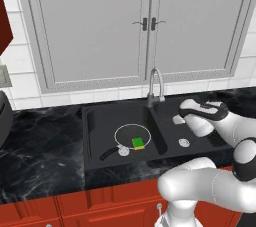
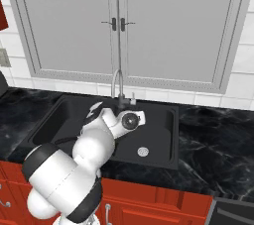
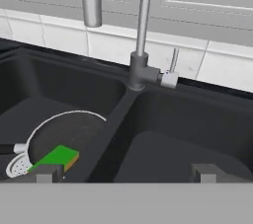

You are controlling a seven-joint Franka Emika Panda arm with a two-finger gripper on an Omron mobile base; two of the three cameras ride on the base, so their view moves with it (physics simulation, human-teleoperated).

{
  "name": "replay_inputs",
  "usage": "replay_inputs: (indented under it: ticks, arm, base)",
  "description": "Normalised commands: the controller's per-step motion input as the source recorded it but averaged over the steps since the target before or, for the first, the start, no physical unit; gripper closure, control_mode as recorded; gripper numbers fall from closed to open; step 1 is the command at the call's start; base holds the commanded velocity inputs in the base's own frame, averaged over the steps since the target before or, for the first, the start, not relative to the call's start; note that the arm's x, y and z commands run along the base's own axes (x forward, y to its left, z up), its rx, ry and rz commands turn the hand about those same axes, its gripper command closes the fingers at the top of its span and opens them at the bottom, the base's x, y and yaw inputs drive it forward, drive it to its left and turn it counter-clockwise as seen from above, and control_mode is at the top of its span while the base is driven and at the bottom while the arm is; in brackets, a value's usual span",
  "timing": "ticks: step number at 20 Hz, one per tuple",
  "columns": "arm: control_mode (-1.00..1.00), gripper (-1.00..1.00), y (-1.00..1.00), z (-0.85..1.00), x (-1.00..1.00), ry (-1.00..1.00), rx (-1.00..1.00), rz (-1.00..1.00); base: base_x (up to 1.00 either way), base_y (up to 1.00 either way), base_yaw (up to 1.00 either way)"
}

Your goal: Pick the pan and sponge and place them into the sink. Then turn on the water.

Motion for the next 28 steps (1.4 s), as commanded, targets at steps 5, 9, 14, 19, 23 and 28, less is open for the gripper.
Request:
replay_inputs:
  ticks: [5,9,14,19,23,28]
  arm:
    - [-1.00,-1.00,-0.17,0.01,0.00,-0.04,0.01,0.01]
    - [-1.00,-1.00,-0.04,0.01,0.00,-0.05,0.01,0.00]
    - [-1.00,-1.00,-0.01,0.20,-0.03,-0.11,0.03,0.00]
    - [-1.00,-1.00,-0.05,0.47,0.00,-0.10,0.06,0.00]
    - [-1.00,-1.00,-0.04,0.56,0.00,-0.08,0.07,0.00]
    - [-1.00,-1.00,-0.01,0.40,0.00,-0.03,0.06,0.00]
  base:
    - [0.00,0.00,0.00]
    - [0.00,0.00,0.00]
    - [0.00,0.00,0.00]
    - [0.00,0.00,0.00]
    - [0.00,0.00,0.00]
    - [0.00,0.00,0.00]
